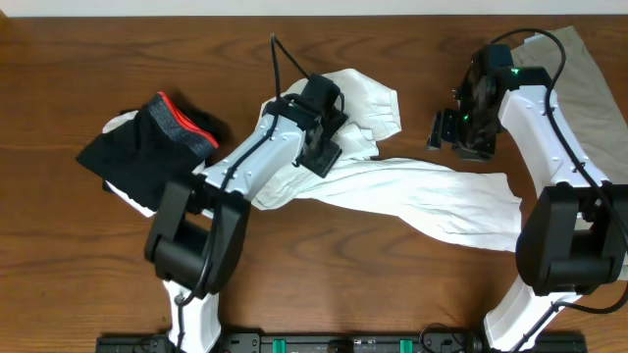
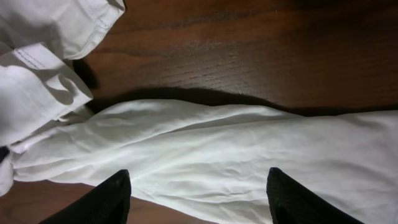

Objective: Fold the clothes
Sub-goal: 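Grasp the left end of the white T-shirt with the left gripper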

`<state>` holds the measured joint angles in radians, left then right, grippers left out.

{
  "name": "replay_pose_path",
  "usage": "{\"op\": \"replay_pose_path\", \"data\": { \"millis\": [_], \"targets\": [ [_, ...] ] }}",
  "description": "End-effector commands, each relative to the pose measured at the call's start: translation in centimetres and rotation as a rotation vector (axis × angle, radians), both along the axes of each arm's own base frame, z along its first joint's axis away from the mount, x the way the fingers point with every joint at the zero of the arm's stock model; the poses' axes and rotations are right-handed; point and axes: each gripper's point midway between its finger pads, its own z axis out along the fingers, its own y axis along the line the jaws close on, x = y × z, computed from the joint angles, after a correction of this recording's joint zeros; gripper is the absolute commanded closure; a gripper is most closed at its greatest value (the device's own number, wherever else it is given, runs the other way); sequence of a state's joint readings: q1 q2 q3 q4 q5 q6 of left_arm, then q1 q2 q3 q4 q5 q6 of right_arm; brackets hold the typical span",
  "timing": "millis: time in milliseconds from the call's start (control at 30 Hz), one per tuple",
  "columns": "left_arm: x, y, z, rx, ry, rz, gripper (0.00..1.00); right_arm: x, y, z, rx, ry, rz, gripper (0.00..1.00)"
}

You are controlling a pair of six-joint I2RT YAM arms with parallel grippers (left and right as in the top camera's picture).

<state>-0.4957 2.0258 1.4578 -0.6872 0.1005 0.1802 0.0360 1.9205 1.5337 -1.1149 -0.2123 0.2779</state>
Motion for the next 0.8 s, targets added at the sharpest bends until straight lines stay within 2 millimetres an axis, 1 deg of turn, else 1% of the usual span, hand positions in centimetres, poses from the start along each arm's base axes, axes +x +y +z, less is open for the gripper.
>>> {"op": "replay_pose_path", "data": {
  "millis": [0, 33, 67, 100, 200, 267, 367, 400, 500, 633, 767],
  "targets": [
    [0.6, 1.4, -1.1, 0.092, -0.017, 0.01, 0.67, -0.1, -0.1, 0.0, 0.0, -0.002, -0.001, 0.32],
    [0.7, 1.7, -1.0, 0.106, -0.022, 0.013, 0.79, -0.1, -0.1, 0.0, 0.0, -0.002, -0.001, 0.32],
    [0.8, 2.0, -0.6, 0.12, -0.031, 0.02, 0.86, -0.1, -0.1, 0.0, -0.001, -0.002, -0.001, 0.31],
    [0.8, 2.3, -0.2, 0.135, -0.04, 0.029, 0.91, -0.1, -0.3, -0.1, -0.007, -0.002, -0.001, 0.3],
    [0.8, 3.5, 2.5, 0.171, -0.08, 0.073, 0.93, 0.0, -0.7, -0.2, -0.034, -0.006, -0.001, 0.29],
    [0.4, 4.2, 5.2, 0.178, -0.114, 0.088, 0.92, 0.0, -1.0, -0.3, -0.05, -0.006, -0.002, 0.27],
    [-1.0, 5.2, 9.1, 0.169, -0.147, 0.096, 0.92, 0.0, -1.2, -0.3, -0.059, -0.005, -0.005, 0.26],
    [-1.7, 5.8, 10.4, 0.174, -0.158, 0.101, 0.92, 0.0, -1.3, -0.3, -0.059, -0.005, -0.007, 0.26],
    [-4.1, 7.3, 13.5, 0.179, -0.162, 0.104, 0.92, 0.1, -1.7, -0.3, -0.063, -0.007, -0.016, 0.25],
    [-7.1, 9.0, 15.9, 0.186, -0.143, 0.124, 0.92, 0.3, -2.5, -0.4, -0.075, -0.013, -0.033, 0.27],
    [-10.0, 10.6, 17.2, 0.206, -0.099, 0.153, 0.94, 0.1, -3.7, -0.7, -0.097, -0.005, -0.056, 0.3]
  ]
}}
